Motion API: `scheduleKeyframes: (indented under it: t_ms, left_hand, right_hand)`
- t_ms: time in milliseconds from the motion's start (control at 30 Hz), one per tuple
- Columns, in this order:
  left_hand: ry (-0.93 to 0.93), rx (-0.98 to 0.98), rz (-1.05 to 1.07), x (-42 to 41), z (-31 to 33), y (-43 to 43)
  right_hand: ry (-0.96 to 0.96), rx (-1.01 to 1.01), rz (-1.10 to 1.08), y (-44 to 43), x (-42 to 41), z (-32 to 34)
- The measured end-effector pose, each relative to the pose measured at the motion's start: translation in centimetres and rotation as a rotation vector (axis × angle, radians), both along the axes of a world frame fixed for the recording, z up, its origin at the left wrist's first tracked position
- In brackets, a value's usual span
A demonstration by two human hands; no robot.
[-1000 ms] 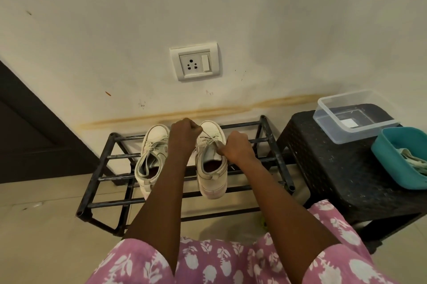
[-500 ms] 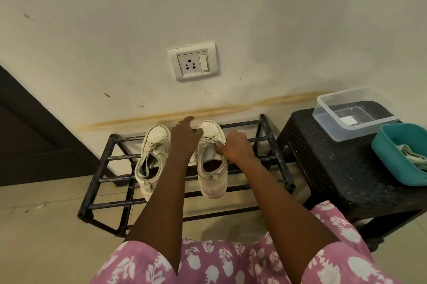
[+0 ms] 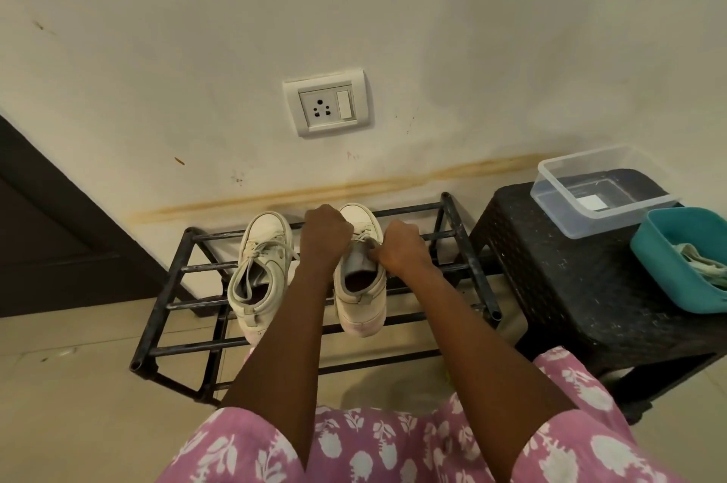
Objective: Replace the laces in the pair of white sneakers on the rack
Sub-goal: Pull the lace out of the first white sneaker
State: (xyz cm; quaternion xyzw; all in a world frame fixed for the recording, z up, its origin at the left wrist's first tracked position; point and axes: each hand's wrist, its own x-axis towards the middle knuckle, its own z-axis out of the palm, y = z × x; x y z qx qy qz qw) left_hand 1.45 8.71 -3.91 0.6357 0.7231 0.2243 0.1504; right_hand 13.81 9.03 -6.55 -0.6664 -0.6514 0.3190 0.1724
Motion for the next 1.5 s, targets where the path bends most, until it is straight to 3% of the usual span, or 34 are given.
scheduleKeyframes:
  t_ms: [133, 267, 533, 700, 1100, 1367, 1500]
  left_hand:
    - [-0.102, -0.069, 0.039, -1.3, -0.1, 0.5]
    - [0.026, -0.125, -0.095, 0.2, -0.8, -0.2]
    - [0.112, -0.115, -0.025, 1.2, -0.6, -0.1]
    - [-0.074, -0.015, 0.065, 0.1, -0.7, 0.0]
    - [-0.630, 0.572, 0.796, -3.7, 1.7, -0.7]
    - [-0.388, 0.117, 0.537, -4.7, -0.2, -0.6]
    - [-0.205, -0.104, 0.329, -3.5, -0.7, -0.7]
  right_hand:
    - [0.003, 0.009, 0.002, -0.1, -0.1, -0.1]
    - [-0.026, 0.018, 0.010, -0.1, -0.3, 0.0]
    - [-0.012, 0.024, 0.000, 0.0, -0.2, 0.0]
    - [0.002, 0.006, -0.011, -0.1, -0.3, 0.1]
    - [0.010, 0.005, -0.009, -0.3, -0.2, 0.3]
    - [-0.041, 0.019, 0.006, -0.3, -0.5, 0.3]
    - [-0.194, 0.101, 0.049, -0.5, -1.2, 0.4]
